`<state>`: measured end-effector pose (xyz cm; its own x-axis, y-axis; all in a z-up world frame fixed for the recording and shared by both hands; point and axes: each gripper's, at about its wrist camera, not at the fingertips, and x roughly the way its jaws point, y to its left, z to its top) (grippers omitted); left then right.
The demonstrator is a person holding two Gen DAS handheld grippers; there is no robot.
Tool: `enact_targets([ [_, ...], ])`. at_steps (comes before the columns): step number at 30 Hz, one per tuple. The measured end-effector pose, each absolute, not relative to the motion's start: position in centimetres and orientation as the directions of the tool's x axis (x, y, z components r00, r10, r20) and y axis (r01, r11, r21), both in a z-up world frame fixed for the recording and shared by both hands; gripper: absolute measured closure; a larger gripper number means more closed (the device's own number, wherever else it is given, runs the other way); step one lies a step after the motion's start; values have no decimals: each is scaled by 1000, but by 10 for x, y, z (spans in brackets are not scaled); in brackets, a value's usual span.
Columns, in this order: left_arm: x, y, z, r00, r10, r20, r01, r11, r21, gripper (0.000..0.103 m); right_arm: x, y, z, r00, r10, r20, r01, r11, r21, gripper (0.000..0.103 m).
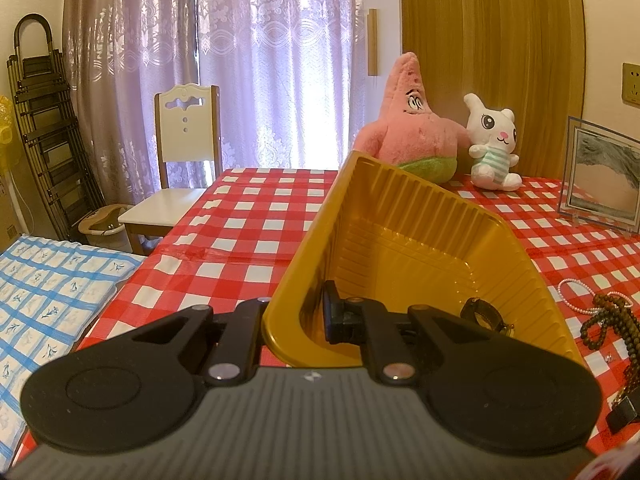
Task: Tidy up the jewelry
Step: 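Grasp a dark bead bracelet from the pile with the right gripper, then carry the bead bracelet into the tray and release it with the right gripper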
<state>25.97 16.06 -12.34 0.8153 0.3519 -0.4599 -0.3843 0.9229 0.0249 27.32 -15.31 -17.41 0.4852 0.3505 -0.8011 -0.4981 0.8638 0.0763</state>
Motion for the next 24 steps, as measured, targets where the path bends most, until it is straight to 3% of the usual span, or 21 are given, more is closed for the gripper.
enact_targets([
  [5, 260, 161, -123, 815, 352, -460, -383, 923, 26, 92, 274, -168, -167, 497, 382, -779, -464, 876, 134, 49],
  [12, 260, 160, -123, 815, 352, -461, -383, 923, 27, 92, 287, -177, -171, 504, 391, -770, -374, 902, 214, 80],
  [17, 260, 160, -123, 815, 352, -461, -384, 923, 26, 92, 292, -178, -178, 493, 393, -776, -335, 909, 248, 87],
  [20, 260, 160, -123, 814, 352, -461, -385, 923, 25, 92, 291, -178, -177, 498, 398, -771, -348, 906, 242, 96],
  [24, 260, 160, -122, 815, 352, -461, -384, 923, 26, 92, 288, -182, -171, 519, 388, -761, -346, 910, 229, 96],
])
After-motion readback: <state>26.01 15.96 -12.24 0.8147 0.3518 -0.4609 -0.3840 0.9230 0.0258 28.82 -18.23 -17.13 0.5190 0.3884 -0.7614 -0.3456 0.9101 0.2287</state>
